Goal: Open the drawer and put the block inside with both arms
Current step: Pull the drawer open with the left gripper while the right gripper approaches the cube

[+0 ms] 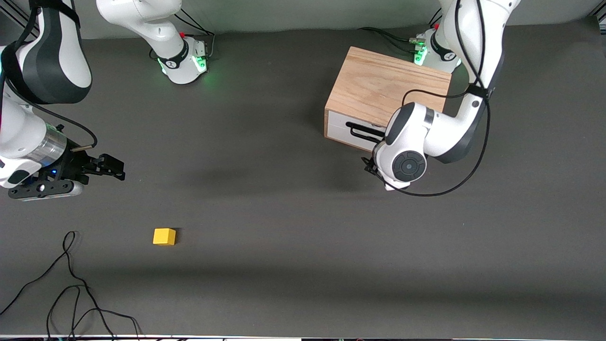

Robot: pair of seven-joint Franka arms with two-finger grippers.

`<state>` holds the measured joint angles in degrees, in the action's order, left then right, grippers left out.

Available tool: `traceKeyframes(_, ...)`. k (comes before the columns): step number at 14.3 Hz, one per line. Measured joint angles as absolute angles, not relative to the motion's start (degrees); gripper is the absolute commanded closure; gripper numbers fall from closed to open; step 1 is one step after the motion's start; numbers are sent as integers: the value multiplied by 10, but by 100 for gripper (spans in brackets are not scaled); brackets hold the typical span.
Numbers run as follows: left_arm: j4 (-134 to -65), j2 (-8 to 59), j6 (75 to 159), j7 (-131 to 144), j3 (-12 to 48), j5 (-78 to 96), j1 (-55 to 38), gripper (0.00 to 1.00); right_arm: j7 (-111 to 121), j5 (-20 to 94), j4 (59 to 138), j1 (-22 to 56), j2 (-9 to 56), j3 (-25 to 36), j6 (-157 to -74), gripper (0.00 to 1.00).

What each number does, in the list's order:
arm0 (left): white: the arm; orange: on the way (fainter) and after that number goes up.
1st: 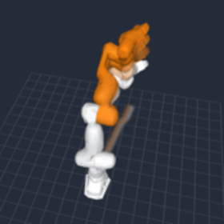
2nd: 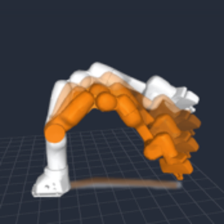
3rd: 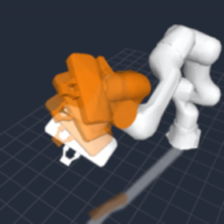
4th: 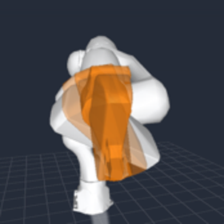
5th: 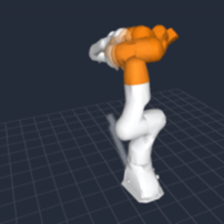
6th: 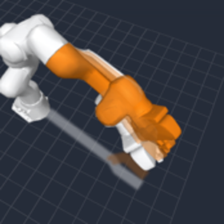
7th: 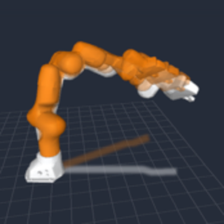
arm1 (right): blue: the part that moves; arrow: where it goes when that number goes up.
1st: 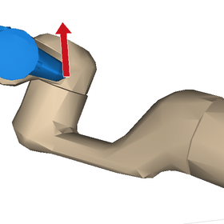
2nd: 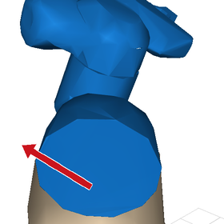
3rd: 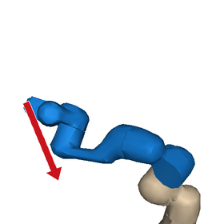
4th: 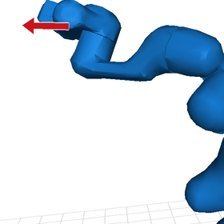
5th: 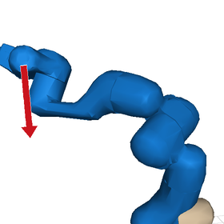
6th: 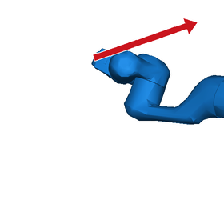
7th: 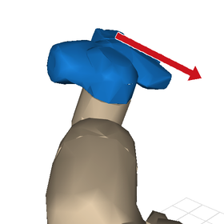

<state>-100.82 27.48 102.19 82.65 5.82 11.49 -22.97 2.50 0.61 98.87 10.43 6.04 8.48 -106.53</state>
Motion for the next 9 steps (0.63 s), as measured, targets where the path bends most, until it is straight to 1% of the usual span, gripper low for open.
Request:
traceKeyframes(1, -1008, 280, 1026, 827, 59, 115, -230, 2, 25, 6, 989, 105, 60, 85, -1065, 0)
traceKeyframes(2, -1008, 283, 1030, 828, 59, 115, -230, 5, 25, 6, 988, 105, 60, 85, -1065, 0)
traceKeyframes(3, -1007, 284, 1030, 833, 58, 114, -230, 26, 25, 6, 987, 106, 59, 85, -1065, 0)
traceKeyframes(4, -1007, 284, 1031, 839, 59, 109, -230, 66, 25, 6, 986, 105, 59, 85, -1065, 0)
traceKeyframes(5, -1006, 284, 1032, 846, 59, 99, -232, 92, 25, 6, 986, 105, 58, 86, -1065, 0)
traceKeyframes(6, -1005, 283, 1034, 855, 60, 86, -235, 100, 25, 6, 986, 104, 59, 86, -1065, 0)
traceKeyframes(9, -997, 276, 1034, 879, 61, 66, -243, 100, 25, 6, 987, 104, 61, 88, -1066, 0)
